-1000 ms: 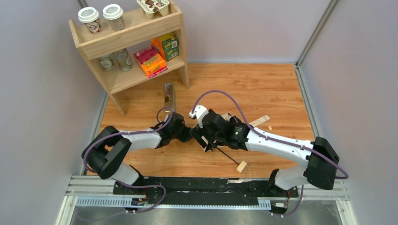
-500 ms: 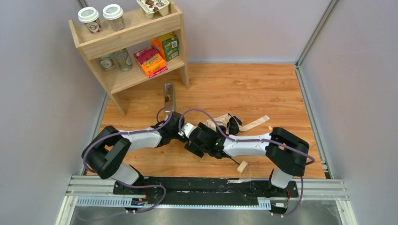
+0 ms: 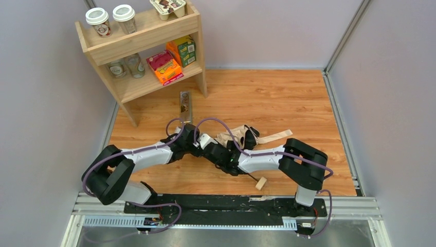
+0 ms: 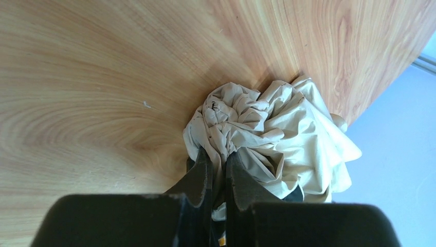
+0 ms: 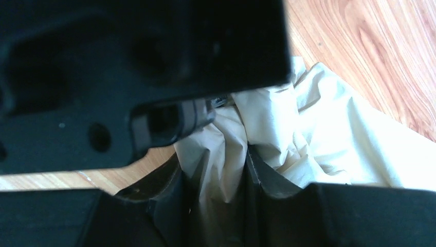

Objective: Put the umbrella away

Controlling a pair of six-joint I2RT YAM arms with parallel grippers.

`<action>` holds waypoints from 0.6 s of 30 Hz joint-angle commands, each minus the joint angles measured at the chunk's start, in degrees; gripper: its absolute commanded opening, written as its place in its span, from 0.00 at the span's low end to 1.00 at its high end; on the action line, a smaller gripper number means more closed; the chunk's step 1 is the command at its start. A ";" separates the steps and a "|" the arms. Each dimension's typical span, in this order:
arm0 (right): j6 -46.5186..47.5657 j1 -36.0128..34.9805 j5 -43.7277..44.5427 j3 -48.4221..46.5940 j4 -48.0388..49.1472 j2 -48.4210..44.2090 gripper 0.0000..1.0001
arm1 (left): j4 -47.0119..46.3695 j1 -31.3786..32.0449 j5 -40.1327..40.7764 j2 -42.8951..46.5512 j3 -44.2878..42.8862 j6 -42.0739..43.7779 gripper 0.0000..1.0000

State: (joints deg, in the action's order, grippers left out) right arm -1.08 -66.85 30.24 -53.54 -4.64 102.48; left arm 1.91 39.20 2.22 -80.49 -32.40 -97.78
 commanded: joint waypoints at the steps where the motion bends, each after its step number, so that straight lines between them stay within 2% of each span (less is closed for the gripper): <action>1: 0.64 3.65 -4.82 5.10 -0.03 3.52 0.00 | 10.75 0.26 3.58 3.58 2.61 1.45 0.00; 4: 3.88 5.32 -13.43 7.03 3.49 2.03 0.00 | 9.95 0.09 5.68 6.82 3.75 3.28 0.01; 5: 4.85 5.50 -15.71 7.48 4.11 1.07 0.00 | 9.69 -0.26 6.13 7.71 4.01 3.73 0.07; 6: 5.64 6.11 -19.83 7.57 4.12 0.45 0.00 | 9.52 -0.35 6.91 10.06 4.71 4.52 0.26; 7: 5.57 6.99 -23.09 7.66 4.12 -0.17 0.00 | 9.34 -0.61 7.53 11.74 5.24 4.79 0.37; 8: 5.39 8.04 -26.69 8.18 6.73 -0.78 0.00 | 8.90 -0.62 9.10 14.54 6.38 6.01 0.57; 9: 5.39 9.09 -31.86 8.45 7.10 -1.13 0.00 | 8.90 -0.62 10.95 17.96 7.00 6.45 0.70; 10: 5.04 9.80 -34.17 8.62 7.54 -1.49 0.00 | 8.99 -0.62 11.49 19.91 7.87 6.81 0.78; 15: 3.64 13.75 -48.93 10.21 9.82 -2.19 0.00 | 7.68 -0.70 13.26 32.56 13.14 8.04 0.79; 18: -0.13 17.35 -58.95 10.82 12.99 -1.41 0.00 | 3.03 -0.53 10.80 34.70 15.96 6.90 0.79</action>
State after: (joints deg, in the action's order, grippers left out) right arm 4.99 -52.90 -8.64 -45.93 10.94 98.19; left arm 8.86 38.79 13.41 -48.49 -19.66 -91.92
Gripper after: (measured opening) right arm 0.360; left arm 0.785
